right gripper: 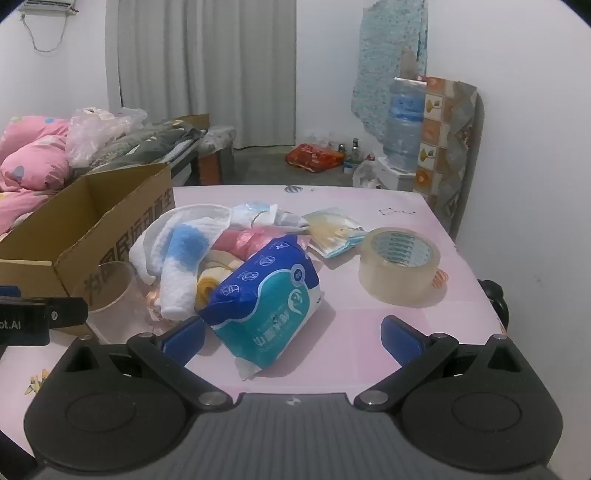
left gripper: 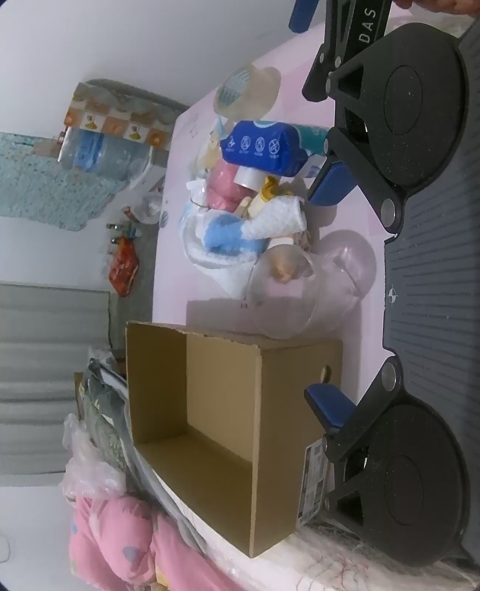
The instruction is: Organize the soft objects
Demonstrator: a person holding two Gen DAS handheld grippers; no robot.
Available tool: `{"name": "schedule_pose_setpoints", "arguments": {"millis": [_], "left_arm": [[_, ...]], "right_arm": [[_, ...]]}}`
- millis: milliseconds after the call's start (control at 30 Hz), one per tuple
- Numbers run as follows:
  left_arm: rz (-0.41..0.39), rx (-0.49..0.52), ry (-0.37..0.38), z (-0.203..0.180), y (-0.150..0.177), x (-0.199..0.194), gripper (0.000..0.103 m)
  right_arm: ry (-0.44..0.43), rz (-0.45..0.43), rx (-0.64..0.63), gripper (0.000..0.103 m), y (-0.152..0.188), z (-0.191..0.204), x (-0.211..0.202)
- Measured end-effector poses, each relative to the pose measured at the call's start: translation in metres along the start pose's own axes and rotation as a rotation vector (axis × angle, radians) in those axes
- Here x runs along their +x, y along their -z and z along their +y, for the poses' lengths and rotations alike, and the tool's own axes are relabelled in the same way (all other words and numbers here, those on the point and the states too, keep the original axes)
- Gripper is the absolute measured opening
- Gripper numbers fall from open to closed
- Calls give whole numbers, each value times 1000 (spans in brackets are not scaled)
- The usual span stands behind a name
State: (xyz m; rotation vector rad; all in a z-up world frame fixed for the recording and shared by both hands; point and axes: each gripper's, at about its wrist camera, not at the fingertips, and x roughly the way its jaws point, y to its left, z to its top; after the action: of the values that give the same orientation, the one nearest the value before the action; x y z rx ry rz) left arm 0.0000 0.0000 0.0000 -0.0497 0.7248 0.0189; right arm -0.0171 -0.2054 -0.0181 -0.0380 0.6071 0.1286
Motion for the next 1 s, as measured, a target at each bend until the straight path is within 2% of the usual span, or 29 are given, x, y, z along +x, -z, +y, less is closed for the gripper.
{"name": "schedule_pose_setpoints", "arguments": {"millis": [500, 1000], "left_arm": [[-9, 7, 1, -11, 10, 3, 103], [4, 22, 13, -7, 4, 1, 103]], "right_arm": [[23, 24, 2, 70, 1, 0, -2], [46, 37, 11, 70, 1, -3, -1]]}}
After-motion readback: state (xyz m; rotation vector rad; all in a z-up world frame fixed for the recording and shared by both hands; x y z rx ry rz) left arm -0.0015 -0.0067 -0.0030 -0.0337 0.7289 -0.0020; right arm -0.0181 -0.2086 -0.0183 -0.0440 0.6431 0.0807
